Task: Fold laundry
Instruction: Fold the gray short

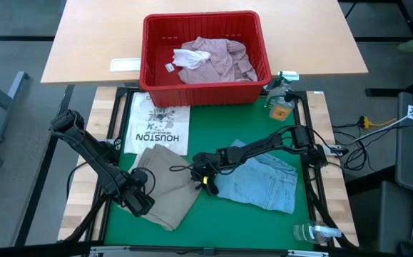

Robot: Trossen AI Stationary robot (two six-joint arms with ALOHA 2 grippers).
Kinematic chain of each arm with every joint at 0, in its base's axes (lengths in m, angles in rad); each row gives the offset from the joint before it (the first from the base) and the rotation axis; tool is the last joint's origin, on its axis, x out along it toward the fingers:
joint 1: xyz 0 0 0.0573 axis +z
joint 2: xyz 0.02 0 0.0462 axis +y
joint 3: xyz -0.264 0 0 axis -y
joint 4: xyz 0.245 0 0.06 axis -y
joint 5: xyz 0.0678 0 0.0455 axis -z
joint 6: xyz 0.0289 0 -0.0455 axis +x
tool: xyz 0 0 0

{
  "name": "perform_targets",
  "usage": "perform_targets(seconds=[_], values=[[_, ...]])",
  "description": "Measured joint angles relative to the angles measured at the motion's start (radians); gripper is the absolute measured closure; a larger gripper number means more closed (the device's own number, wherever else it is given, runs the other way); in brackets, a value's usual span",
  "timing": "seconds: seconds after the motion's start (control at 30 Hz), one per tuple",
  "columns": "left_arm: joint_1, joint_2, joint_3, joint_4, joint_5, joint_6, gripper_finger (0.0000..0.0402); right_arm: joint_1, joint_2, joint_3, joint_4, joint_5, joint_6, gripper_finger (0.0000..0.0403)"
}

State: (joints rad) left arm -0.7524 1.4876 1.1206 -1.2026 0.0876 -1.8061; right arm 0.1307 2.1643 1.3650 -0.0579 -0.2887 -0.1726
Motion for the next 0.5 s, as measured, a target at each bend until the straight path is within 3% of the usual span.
perform_targets(seconds=[0.1, 0.23, 0.5], values=[[0.0, 0.0, 0.0, 0.0, 0.03, -0.005, 0.0392, 0.001, -0.017, 0.013, -0.029, 0.004, 0.019, 0.0182], [0.0, -0.001, 0.012, -0.008, 0.08, -0.006, 0.0397, 0.001, -0.046, 0.047, -0.05, 0.005, 0.019, 0.0182], [-0.006, -0.003, 0.124, -0.185, 0.112, 0.0, 0.04, 0.015, -0.049, 0.084, -0.058, 0.003, 0.019, 0.0182]])
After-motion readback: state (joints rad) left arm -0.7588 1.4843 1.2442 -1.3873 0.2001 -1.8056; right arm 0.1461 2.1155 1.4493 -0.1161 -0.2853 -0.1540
